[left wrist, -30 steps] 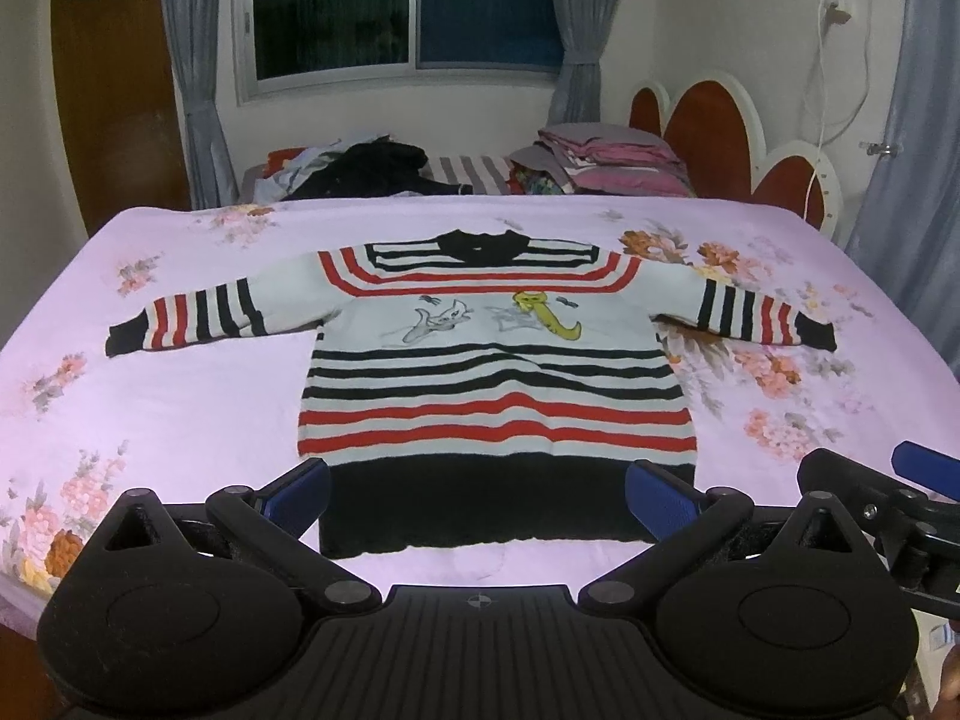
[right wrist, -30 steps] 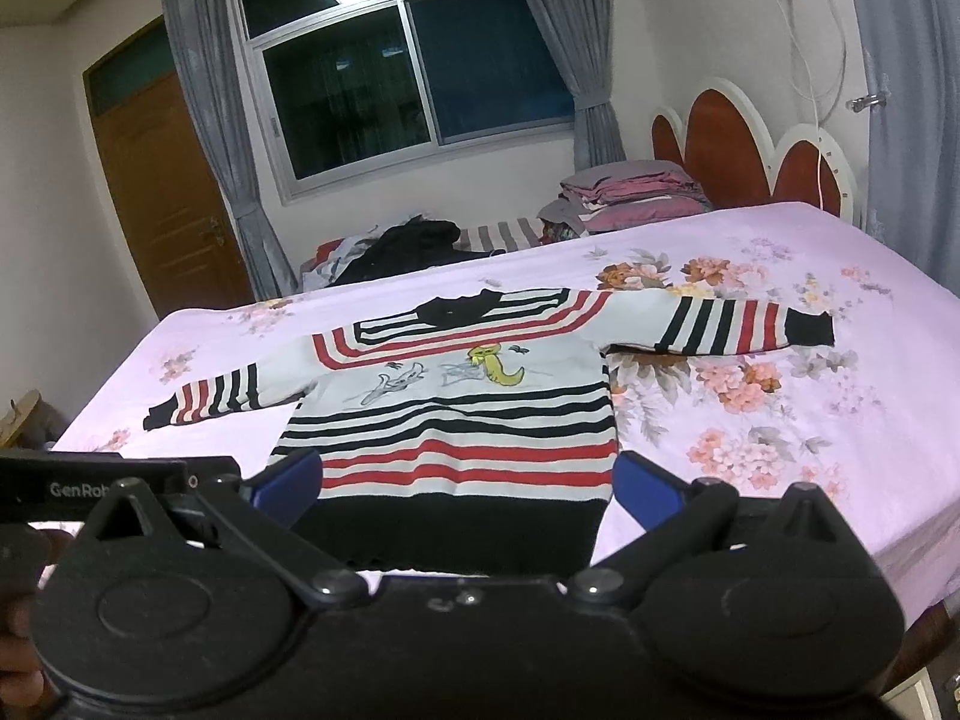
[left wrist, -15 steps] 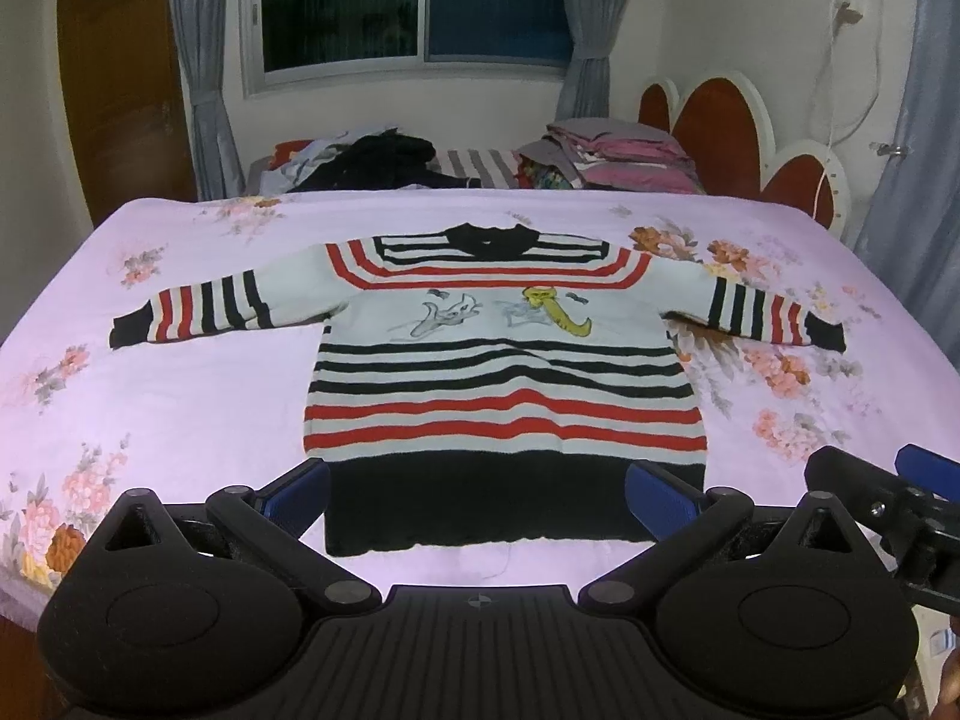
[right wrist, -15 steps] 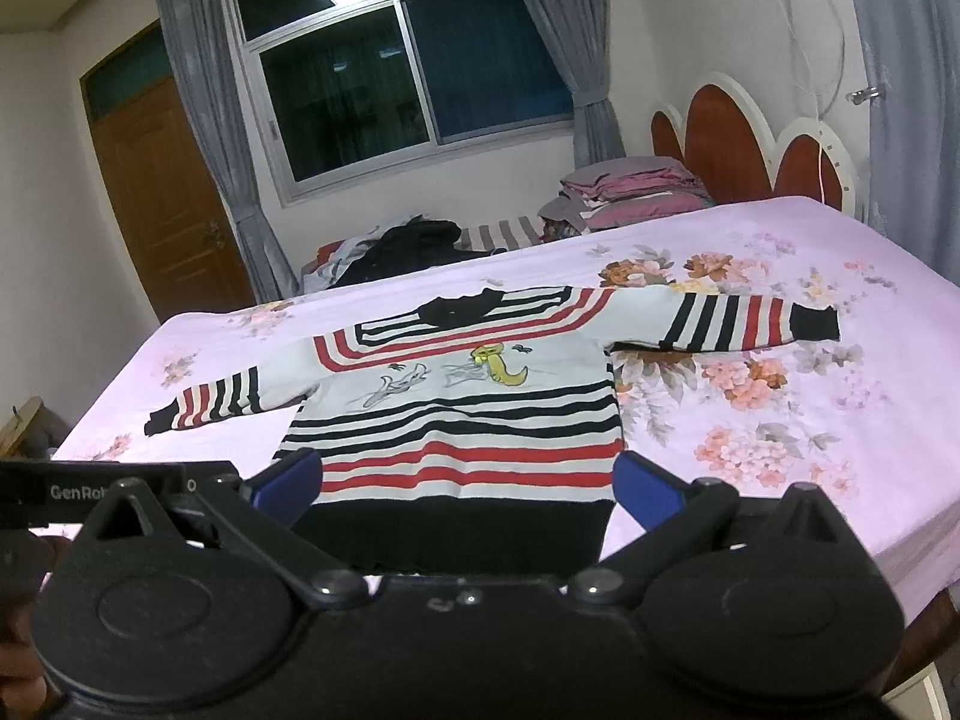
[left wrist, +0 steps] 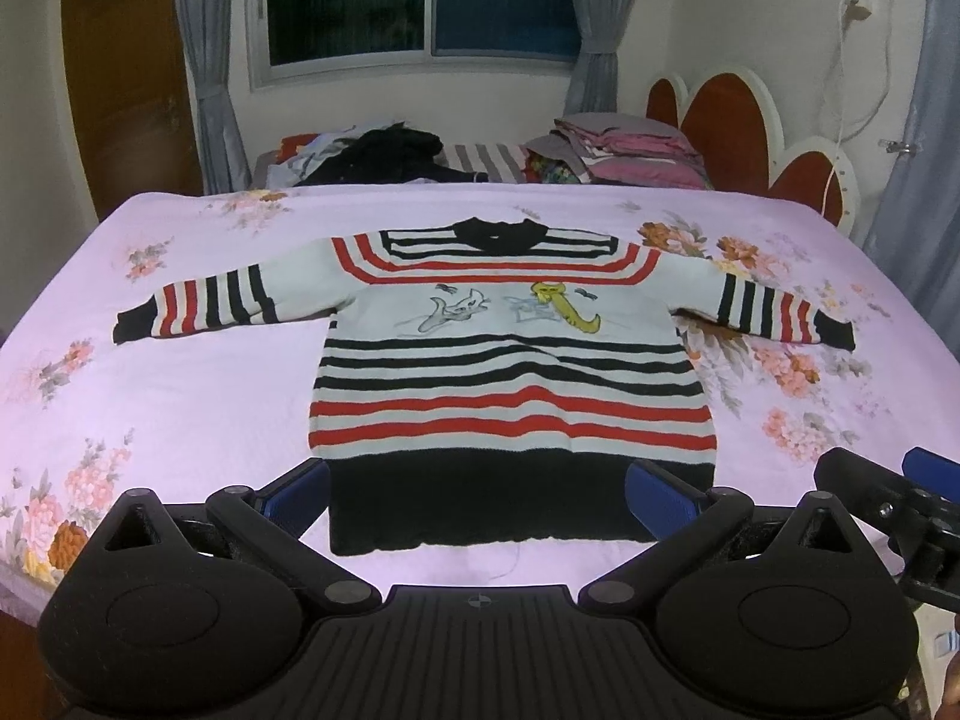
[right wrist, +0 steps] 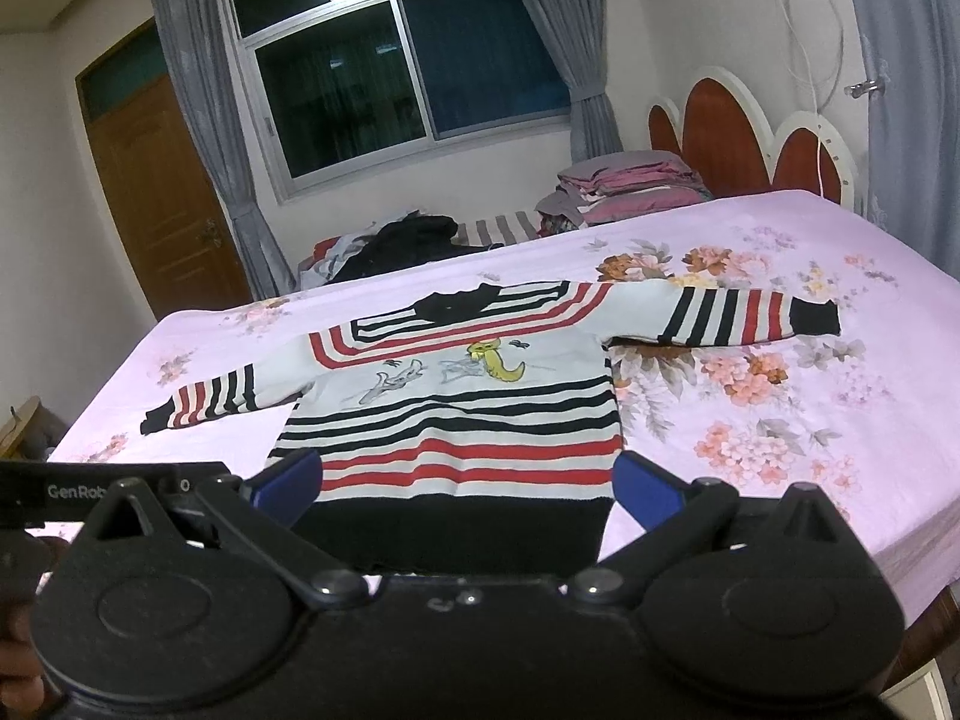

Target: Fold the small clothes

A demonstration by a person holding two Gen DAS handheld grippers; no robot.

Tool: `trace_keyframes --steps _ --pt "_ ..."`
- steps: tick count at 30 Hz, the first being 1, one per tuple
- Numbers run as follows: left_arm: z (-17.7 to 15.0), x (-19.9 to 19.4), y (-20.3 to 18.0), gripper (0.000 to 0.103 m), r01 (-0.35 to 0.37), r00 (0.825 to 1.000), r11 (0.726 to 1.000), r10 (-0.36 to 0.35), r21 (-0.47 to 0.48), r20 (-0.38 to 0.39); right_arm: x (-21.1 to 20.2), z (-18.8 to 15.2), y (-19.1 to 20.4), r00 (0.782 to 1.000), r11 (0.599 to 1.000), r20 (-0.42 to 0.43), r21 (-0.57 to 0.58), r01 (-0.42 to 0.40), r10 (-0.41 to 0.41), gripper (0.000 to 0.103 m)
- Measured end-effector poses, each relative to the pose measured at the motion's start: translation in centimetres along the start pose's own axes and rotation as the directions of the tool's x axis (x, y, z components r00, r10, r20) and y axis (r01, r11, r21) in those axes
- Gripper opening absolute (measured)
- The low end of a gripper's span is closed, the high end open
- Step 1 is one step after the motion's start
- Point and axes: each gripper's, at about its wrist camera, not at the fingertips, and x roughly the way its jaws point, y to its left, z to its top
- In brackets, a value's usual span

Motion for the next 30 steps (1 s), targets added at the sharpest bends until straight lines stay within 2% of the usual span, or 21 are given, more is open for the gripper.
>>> trace_keyframes --steps 30 --pt "0.8 1.9 0.5 0.103 -0.012 0.999 1.0 0.012 0.014 -0.031 2.0 0.2 -0.1 0.999 1.0 -0.036 0.011 0.019 -0.018 0.103"
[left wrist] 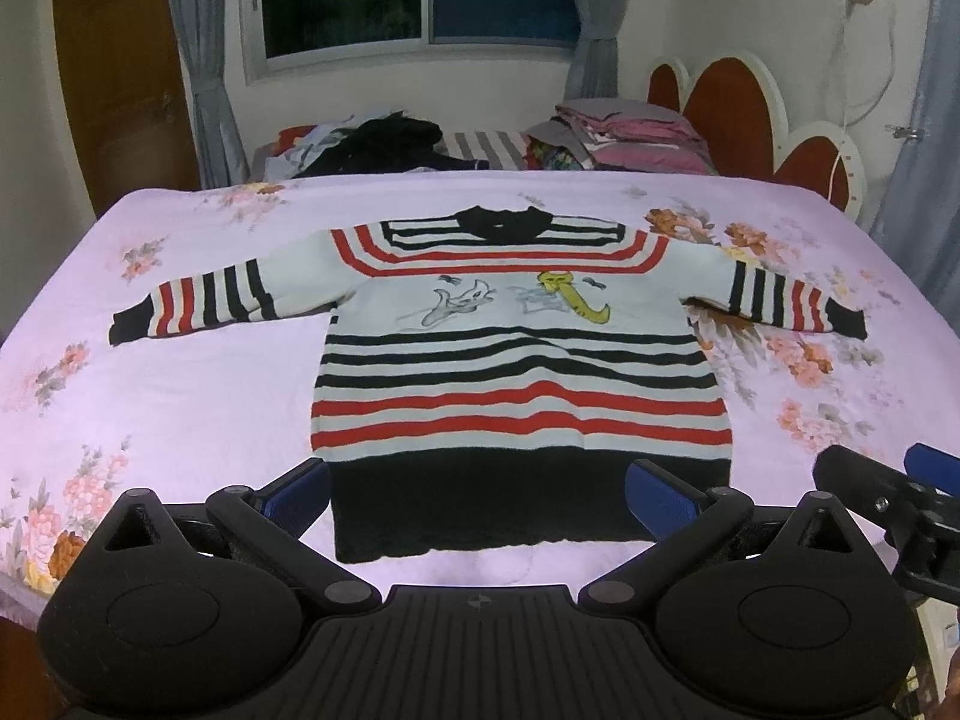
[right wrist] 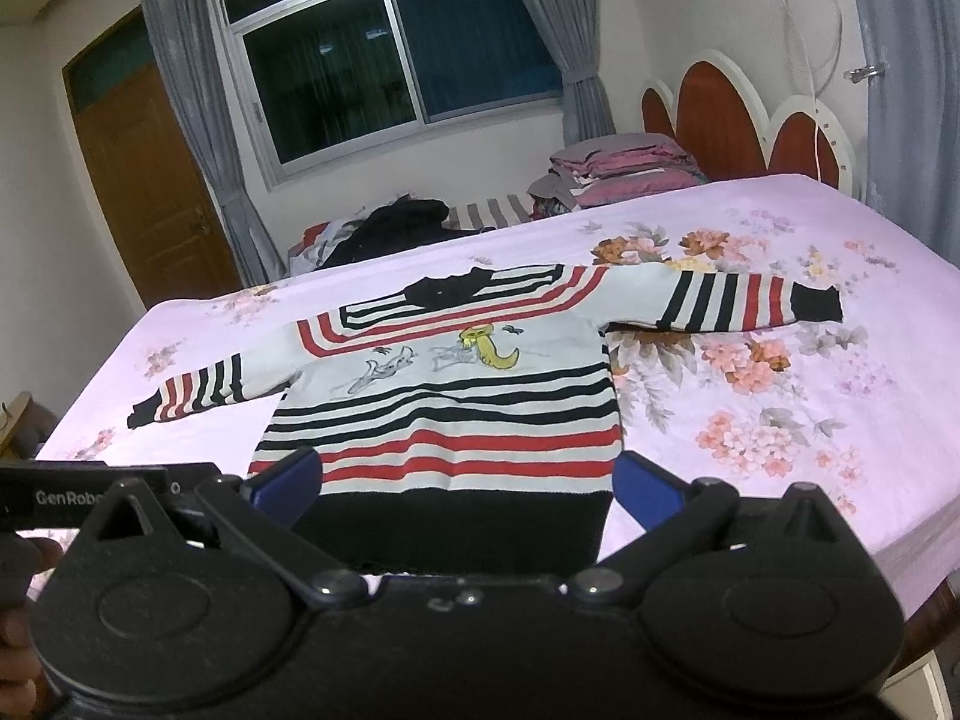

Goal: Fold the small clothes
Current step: 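Reach the right gripper to the black cuff of the nearest sleeve and grasp it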

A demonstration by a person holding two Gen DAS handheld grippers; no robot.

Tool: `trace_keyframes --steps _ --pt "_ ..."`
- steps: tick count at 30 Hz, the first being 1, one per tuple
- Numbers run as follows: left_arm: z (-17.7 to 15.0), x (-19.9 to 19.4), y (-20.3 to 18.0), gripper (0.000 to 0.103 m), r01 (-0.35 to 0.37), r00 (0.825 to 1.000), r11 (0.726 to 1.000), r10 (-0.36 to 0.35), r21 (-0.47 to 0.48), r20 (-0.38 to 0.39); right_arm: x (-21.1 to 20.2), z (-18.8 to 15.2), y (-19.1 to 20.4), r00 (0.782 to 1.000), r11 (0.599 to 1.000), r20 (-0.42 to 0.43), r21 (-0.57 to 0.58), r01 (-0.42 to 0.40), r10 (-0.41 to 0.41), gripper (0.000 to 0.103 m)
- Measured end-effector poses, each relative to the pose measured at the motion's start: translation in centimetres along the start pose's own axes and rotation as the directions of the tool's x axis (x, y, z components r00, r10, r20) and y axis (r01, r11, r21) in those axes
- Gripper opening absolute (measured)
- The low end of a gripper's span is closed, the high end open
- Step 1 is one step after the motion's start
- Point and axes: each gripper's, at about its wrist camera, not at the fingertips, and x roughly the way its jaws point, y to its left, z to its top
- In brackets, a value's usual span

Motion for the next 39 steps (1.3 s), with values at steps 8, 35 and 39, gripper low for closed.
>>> trace_keyframes --steps 8,35,39 --pt "1.3 2.8 1.1 0.103 -0.008 1.0 1.0 0.008 0.017 0.007 2.4 0.0 -0.3 0.998 0.998 -0.02 0.034 0.055 -0.054 0.103" --pt "12.2 22.0 9.4 0.103 -0.008 1.0 1.0 0.008 0.017 -0.005 16.4 6.8 -2.0 0.956 0.946 -0.021 0.14 0.293 -0.293 0.096" --pt "13.0 24.2 8.4 0.103 -0.012 1.0 1.0 0.012 0.006 -0.012 18.1 7.7 -5.9 0.936 0.922 -0.035 0.162 0.35 -0.349 0.094"
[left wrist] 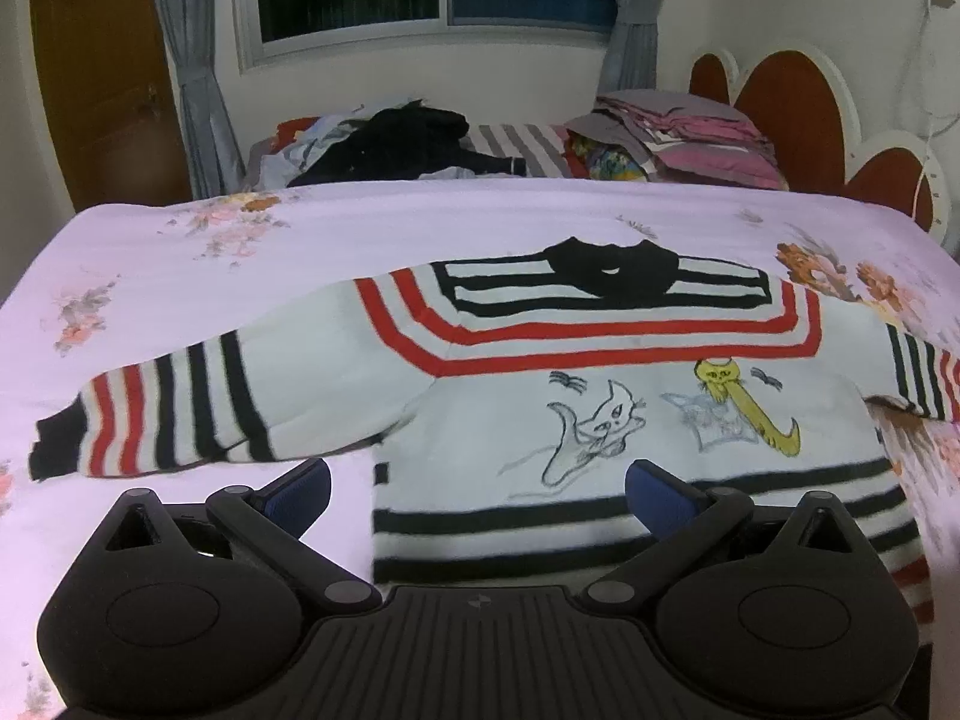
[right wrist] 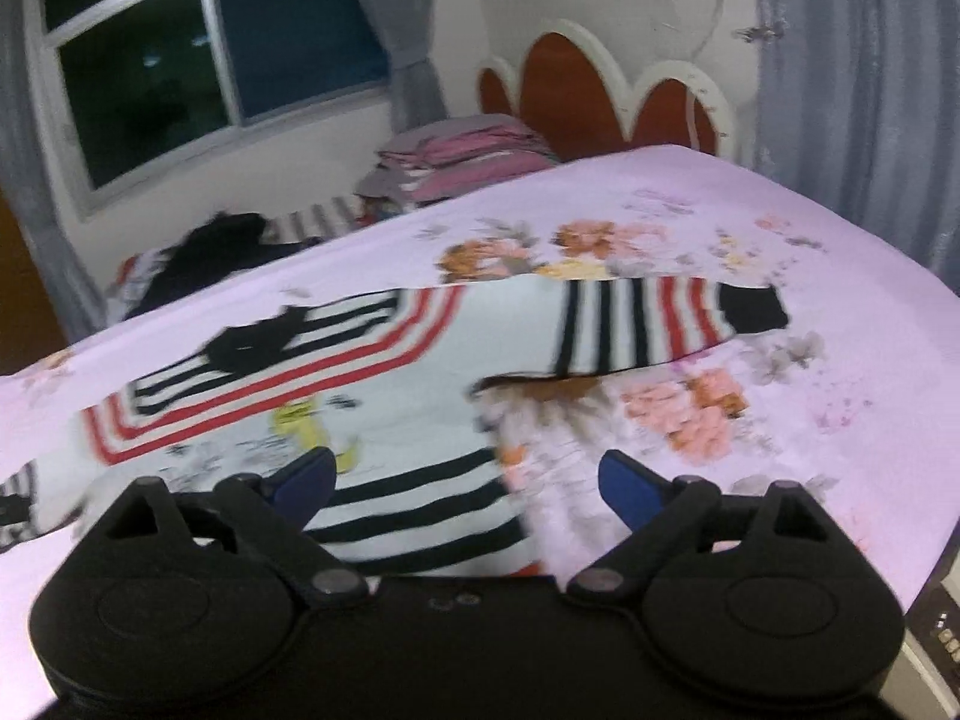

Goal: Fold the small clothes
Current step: 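Reach the right gripper to the black cuff of the nearest sleeve and grasp it, then lift the sleeve with the right gripper and fold it across the sweater body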

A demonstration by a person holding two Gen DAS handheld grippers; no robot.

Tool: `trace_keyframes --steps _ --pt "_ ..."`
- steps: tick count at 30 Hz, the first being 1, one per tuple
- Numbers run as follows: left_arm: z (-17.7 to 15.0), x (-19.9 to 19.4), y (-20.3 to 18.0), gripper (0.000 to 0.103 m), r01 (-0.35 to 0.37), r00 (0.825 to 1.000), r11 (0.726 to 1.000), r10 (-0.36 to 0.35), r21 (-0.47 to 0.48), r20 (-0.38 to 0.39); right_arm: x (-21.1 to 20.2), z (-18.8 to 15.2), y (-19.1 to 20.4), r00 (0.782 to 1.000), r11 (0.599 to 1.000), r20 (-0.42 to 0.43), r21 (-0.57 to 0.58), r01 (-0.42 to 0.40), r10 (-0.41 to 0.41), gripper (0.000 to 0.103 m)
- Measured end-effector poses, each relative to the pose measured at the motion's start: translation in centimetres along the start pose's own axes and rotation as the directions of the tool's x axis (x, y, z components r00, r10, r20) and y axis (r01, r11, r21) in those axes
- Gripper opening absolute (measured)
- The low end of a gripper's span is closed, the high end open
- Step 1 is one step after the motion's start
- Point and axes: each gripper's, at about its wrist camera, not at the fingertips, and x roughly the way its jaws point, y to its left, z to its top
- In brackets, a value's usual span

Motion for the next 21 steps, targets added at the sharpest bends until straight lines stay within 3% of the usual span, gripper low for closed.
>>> trace_keyframes --steps 6,11,21 --pt "1.4 3.0 -2.3 0.103 -0.064 0.998 0.997 0.064 -0.042 -0.004 5.7 3.0 -5.5 0.999 0.997 -0.028 0.062 0.046 -0.044 0.085" --pt "2.3 5.6 -5.5 0.103 -0.104 0.995 0.994 0.104 -0.031 -0.01 11.1 4.9 -10.0 0.995 0.992 -0.07 0.095 0.081 -0.074 0.084" --pt "3.8 7.8 -9.2 0.103 -0.111 0.993 0.992 0.109 -0.057 -0.05 20.3 6.8 -18.8 0.977 0.954 -0.175 0.252 0.163 -0.121 0.076"
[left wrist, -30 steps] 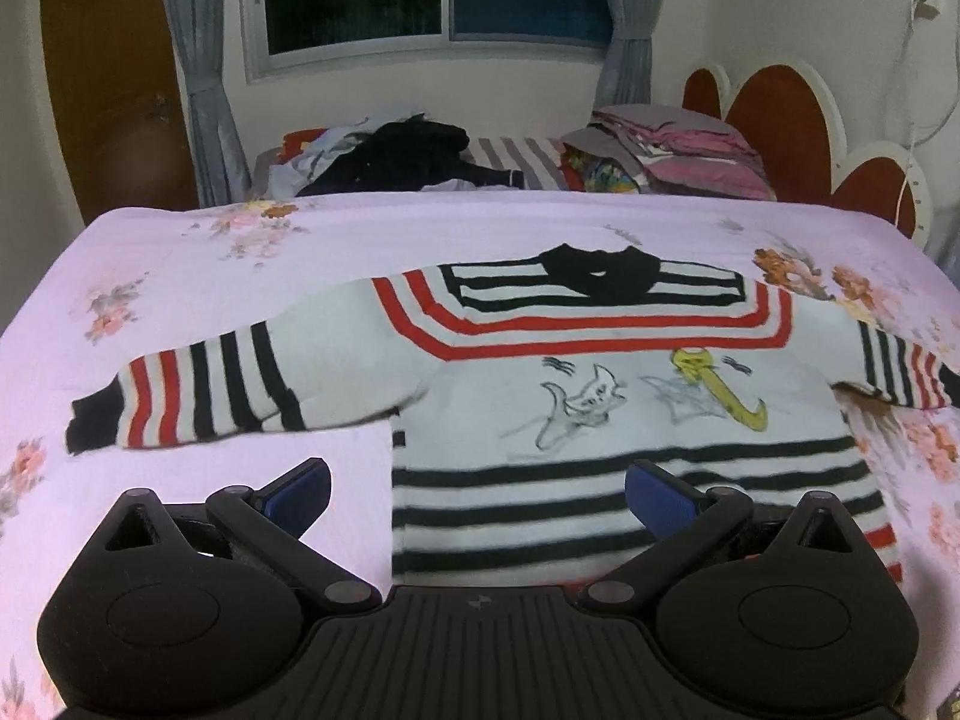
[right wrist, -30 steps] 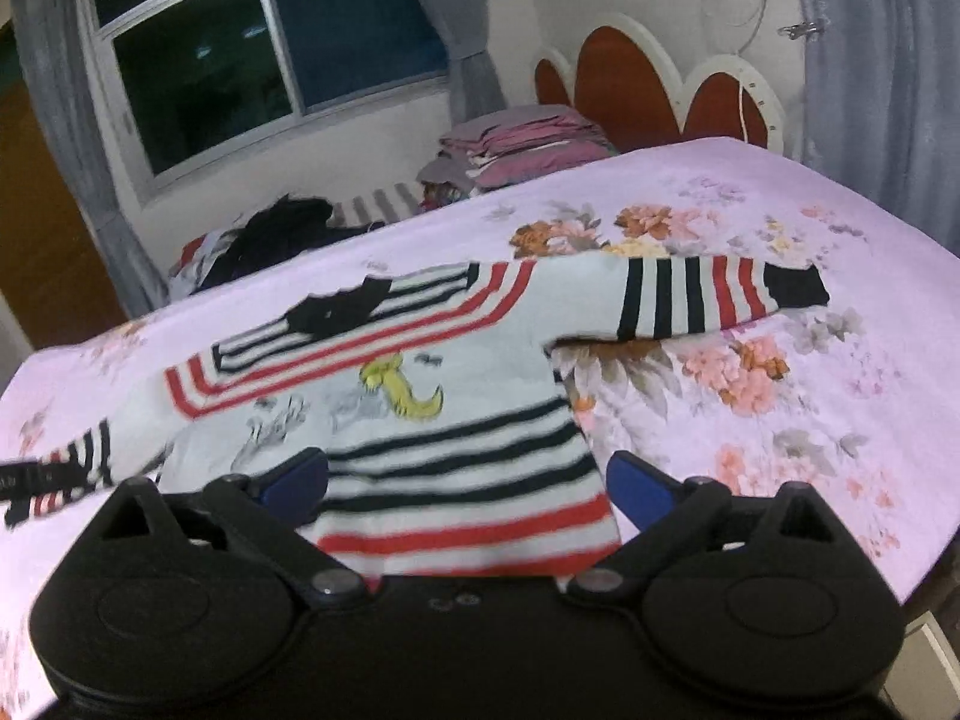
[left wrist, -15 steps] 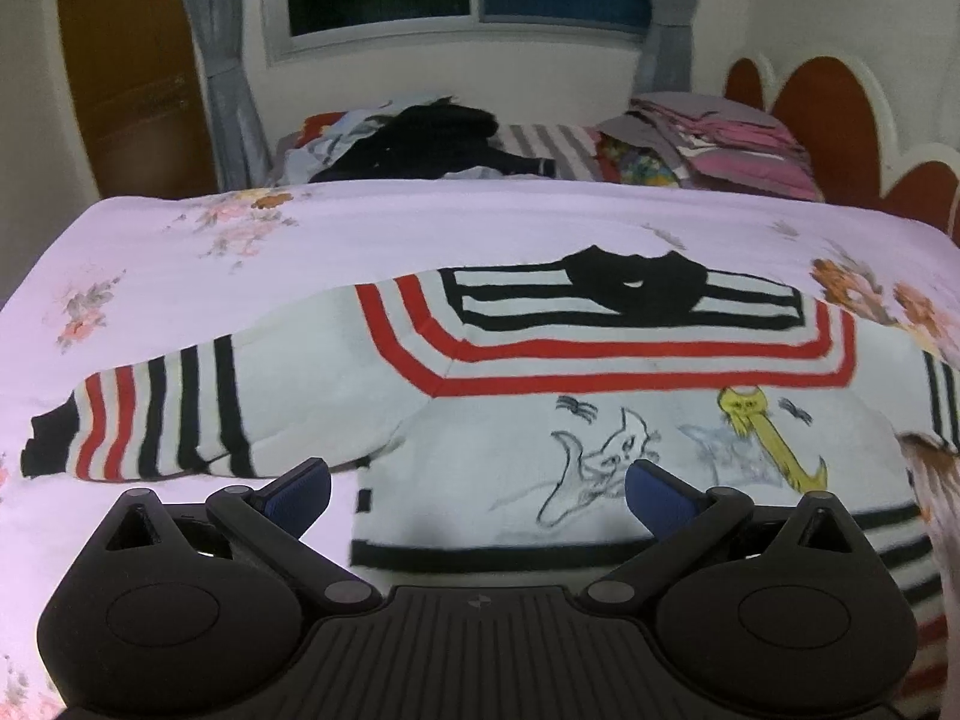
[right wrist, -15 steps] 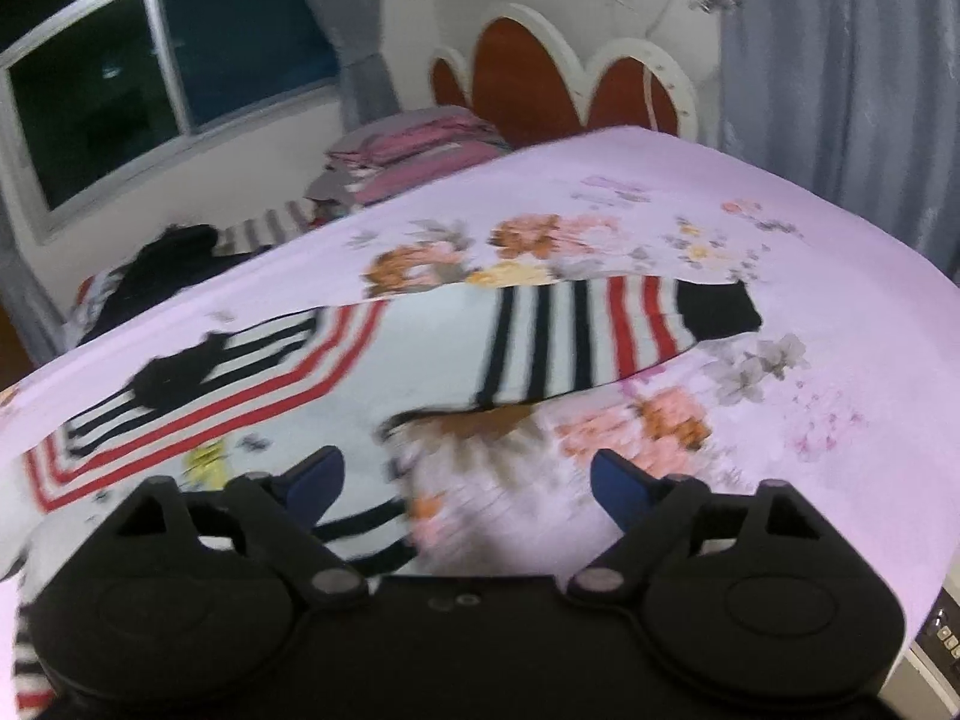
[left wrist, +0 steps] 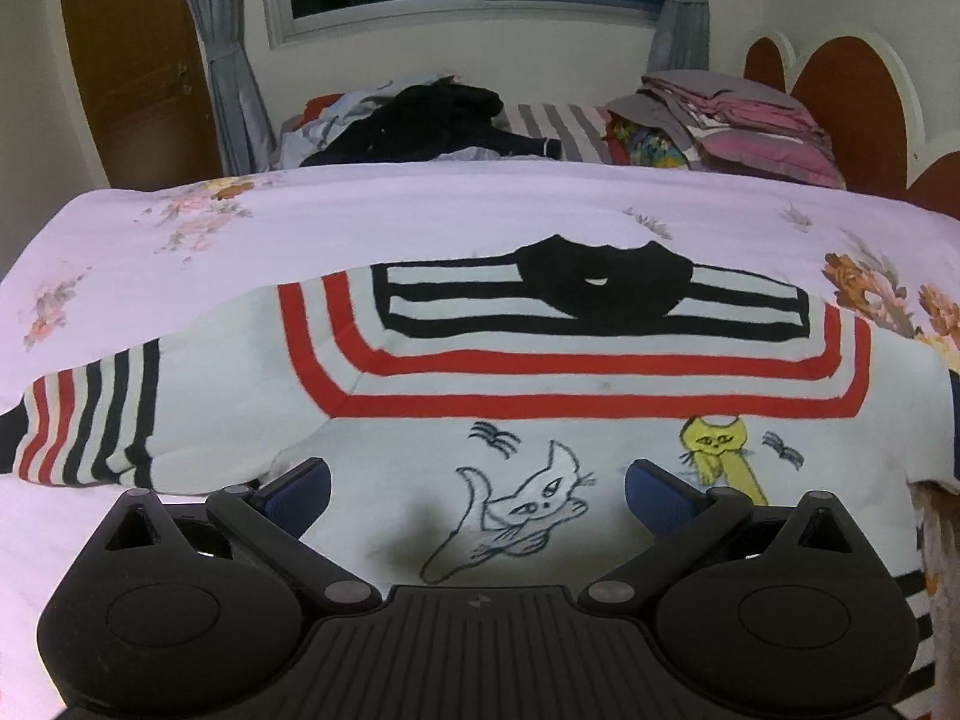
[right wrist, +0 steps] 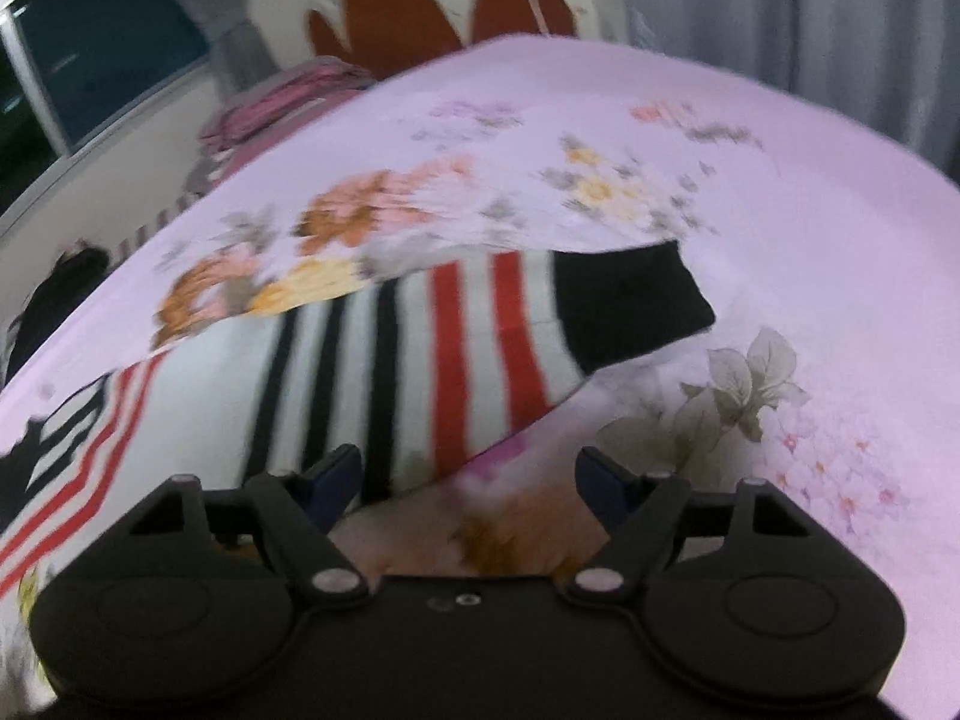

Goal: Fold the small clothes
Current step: 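Lift the sleeve with the right gripper and fold it across the sweater body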

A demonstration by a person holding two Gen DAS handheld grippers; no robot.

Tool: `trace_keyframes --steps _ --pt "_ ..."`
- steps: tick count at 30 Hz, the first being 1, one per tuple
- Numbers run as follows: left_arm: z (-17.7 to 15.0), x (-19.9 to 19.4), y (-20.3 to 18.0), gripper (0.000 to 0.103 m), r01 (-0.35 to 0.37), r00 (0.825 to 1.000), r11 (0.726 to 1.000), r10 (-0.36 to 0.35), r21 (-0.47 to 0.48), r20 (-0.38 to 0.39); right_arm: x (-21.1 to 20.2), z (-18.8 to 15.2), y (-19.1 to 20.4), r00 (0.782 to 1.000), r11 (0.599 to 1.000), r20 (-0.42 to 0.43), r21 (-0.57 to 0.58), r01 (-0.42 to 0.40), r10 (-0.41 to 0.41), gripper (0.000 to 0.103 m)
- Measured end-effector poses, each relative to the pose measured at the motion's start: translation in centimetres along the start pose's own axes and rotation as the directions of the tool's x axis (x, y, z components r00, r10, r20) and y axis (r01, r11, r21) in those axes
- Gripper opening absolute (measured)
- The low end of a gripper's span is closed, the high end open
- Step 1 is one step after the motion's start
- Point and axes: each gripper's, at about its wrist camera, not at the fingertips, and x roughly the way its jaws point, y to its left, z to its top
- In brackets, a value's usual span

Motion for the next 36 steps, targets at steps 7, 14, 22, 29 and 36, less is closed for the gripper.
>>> trace_keyframes --steps 7,14,22,29,36 --pt "0.4 0.9 -0.3 0.103 -0.006 0.999 1.0 0.006 -0.019 -0.032 3.3 1.6 -1.4 0.999 0.998 0.032 0.05 0.03 -0.031 0.072" --pt "0.4 1.0 -0.2 0.103 0.031 0.998 0.997 -0.034 -0.067 -0.048 4.3 2.7 -2.5 0.997 0.993 0.081 0.121 0.007 -0.017 0.027" --pt "0.7 0.8 -0.2 0.103 0.103 0.993 0.99 -0.108 -0.101 -0.043 2.4 3.4 -1.3 0.988 0.994 0.141 0.085 -0.073 0.061 0.009" --pt "0.5 0.6 1.0 0.103 0.113 0.993 0.985 -0.118 -0.129 -0.024 -1.7 3.3 8.2 0.944 0.959 0.202 -0.161 -0.232 0.262 0.009" --pt "0.3 -0.1 4.5 0.103 0.095 0.995 0.984 -0.095 -0.149 0.009 -3.0 -1.8 21.5 0.863 0.816 0.023 -0.337 -0.469 0.506 0.009"
